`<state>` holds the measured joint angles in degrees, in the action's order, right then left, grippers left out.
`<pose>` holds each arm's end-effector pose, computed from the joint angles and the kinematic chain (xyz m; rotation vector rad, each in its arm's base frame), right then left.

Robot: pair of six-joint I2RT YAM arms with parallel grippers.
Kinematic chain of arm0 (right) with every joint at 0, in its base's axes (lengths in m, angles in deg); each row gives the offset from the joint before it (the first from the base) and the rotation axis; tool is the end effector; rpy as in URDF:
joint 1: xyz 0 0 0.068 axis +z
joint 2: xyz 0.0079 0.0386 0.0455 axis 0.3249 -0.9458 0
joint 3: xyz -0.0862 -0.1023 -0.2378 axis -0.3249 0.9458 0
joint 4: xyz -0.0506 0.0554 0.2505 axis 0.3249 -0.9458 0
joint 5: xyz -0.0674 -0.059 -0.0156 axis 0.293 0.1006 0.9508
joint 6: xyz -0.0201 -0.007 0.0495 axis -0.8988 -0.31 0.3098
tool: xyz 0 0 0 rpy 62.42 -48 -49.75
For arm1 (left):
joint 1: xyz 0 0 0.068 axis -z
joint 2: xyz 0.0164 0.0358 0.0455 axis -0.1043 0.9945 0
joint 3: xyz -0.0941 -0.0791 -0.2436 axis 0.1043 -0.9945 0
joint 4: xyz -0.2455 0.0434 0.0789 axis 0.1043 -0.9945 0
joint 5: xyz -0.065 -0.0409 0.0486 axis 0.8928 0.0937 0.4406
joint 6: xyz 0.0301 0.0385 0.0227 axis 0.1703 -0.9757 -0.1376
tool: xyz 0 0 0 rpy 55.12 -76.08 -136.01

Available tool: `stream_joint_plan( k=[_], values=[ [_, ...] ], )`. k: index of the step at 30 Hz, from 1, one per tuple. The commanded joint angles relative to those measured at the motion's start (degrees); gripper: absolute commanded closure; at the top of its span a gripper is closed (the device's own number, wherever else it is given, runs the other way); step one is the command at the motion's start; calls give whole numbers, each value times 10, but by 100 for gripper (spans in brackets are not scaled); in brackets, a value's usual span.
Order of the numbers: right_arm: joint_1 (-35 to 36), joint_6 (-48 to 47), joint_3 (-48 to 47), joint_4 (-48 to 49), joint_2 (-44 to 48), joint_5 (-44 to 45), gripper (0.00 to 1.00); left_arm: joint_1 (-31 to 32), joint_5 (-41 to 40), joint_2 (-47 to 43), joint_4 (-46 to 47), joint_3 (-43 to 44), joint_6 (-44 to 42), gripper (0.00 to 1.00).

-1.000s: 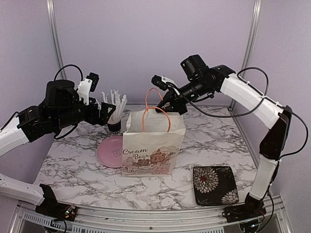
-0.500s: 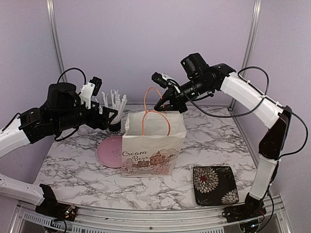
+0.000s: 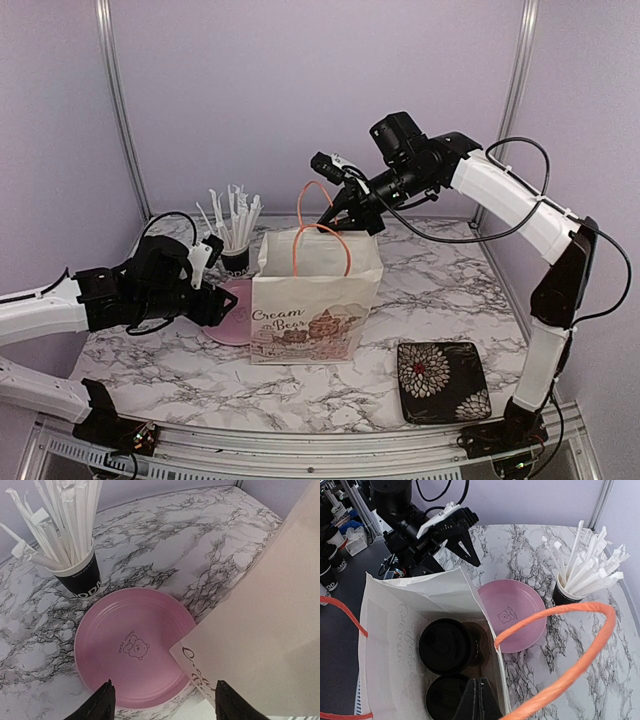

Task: Pack the takeout coffee

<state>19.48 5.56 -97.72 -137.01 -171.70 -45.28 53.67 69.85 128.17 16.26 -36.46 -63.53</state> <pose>0.2950 0.2665 0.3884 -1.6257 1.6507 0.9925 0.1637 -0.1695 0.2735 0.5535 2.0747 -0.3998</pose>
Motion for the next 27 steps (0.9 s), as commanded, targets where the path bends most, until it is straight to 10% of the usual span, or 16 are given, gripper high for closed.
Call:
stream_joint_plan(
  k=[1,27],
  values=[
    [-3,-4,-9,-14,3,-11,100,-3,20,44,95,-30,35,34],
    [-6,-23,3,-52,19,45,100,21,80,277,246,14,56,36]
  ],
)
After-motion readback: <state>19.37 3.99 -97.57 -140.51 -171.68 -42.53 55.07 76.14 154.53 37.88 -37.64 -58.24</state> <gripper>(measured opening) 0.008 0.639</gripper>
